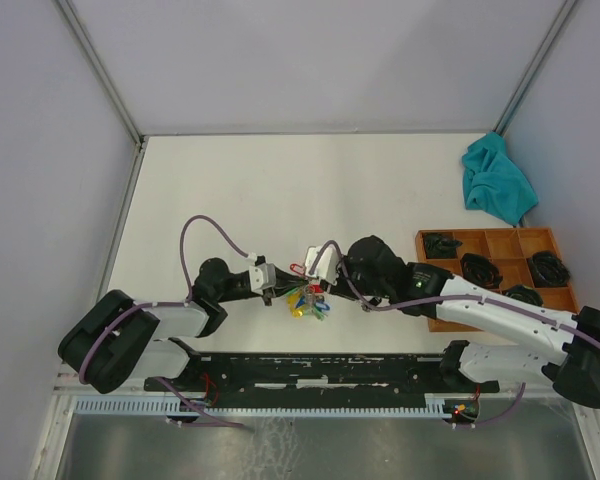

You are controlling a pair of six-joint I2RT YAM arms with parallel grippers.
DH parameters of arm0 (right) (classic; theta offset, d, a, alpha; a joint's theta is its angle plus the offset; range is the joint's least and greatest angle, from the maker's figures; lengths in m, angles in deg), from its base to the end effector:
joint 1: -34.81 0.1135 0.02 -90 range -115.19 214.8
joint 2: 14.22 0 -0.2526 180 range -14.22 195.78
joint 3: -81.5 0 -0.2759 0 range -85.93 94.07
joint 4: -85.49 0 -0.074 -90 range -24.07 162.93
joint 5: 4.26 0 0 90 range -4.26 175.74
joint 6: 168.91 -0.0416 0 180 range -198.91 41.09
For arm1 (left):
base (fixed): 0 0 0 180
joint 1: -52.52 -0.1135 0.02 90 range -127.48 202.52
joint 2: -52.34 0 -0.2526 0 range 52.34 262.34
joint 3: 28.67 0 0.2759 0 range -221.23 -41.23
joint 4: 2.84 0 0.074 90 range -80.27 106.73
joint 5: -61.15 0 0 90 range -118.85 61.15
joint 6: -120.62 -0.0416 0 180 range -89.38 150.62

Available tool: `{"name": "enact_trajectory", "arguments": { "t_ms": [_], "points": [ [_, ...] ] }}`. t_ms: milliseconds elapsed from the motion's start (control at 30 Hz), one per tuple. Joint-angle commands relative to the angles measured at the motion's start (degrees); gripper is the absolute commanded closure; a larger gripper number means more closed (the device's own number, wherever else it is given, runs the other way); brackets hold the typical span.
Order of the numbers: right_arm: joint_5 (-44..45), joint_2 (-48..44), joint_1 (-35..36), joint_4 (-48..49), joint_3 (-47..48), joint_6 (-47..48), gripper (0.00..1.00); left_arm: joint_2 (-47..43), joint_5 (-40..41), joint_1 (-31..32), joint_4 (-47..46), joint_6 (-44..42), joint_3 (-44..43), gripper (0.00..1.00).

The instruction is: Put the keys on the keyring

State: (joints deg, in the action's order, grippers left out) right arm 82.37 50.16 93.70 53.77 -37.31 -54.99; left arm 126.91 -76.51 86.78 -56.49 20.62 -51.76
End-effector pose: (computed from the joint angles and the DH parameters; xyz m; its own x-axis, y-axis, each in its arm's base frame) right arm 0.1431 0.2418 0.2598 0.0863 -0.6403 -0.7633 -0.9239 0.2351 -0.3017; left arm 0.1699 -0.1530 0.1450 0.2027 0.0035 -0.9792 0.9692 0.1424 0.2011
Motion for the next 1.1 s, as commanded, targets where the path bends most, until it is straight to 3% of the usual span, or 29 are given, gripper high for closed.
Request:
{"name": "enact_trajectory", "arguments": {
  "t_ms": [0, 133, 333, 700, 1067],
  "points": [
    [13.2, 0.8, -2.1, -5.7, -0.3, -17.2, 0.56, -1.1, 4.3, 0.2, -2.4, 0.7, -0.6, 0.97],
    [16.6, 3.6, -2.8, -15.4, 0.9, -28.4, 0.54, -1.4, 6.4, 0.2, -2.3, 0.6, -0.4, 0.97],
    [16.3, 7.2, -5.3, -16.4, -1.0, -38.1, 0.55, -2.0, 7.7, 0.2, -1.8, 0.4, -0.1, 0.97],
    [18.6, 15.5, -5.5, -17.7, -0.6, -42.2, 0.62, -3.1, 8.3, 0.2, -0.4, -0.3, -0.1, 0.97],
    [18.4, 18.8, -5.4, -19.6, -0.4, -45.0, 0.62, -3.0, 8.0, 0.2, -0.1, -0.4, -0.3, 0.97]
  ]
}}
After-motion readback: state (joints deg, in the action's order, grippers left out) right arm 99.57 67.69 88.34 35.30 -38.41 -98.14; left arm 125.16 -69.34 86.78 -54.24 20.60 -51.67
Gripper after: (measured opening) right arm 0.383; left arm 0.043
